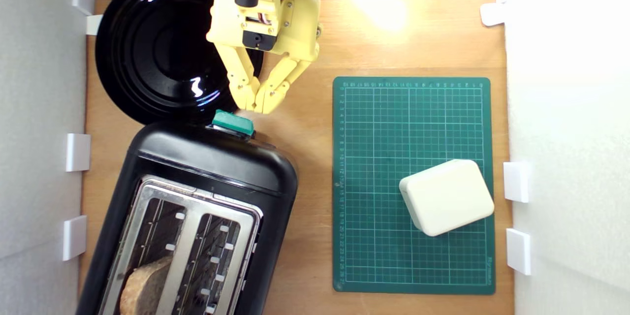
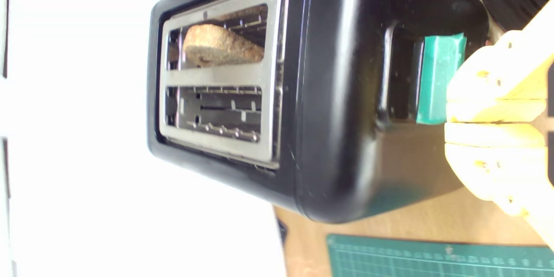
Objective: Start toaster
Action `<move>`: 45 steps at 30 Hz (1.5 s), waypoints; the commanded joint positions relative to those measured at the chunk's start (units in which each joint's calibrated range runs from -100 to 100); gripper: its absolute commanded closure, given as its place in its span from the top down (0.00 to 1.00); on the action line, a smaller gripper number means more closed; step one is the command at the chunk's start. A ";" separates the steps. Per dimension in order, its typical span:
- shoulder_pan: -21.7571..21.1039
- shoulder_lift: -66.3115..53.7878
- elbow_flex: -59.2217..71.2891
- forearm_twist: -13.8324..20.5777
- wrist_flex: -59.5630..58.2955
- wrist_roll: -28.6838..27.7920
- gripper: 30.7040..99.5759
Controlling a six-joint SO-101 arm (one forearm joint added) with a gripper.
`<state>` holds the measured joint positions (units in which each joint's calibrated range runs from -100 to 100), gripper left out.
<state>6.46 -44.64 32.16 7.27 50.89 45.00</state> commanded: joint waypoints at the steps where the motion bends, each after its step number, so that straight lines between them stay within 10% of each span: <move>1: 1.63 1.51 -4.94 0.52 -0.23 0.21 0.01; 45: 7.27 18.25 -10.49 0.61 -0.83 1.37 0.01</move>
<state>13.15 -27.89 24.10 7.85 50.81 46.03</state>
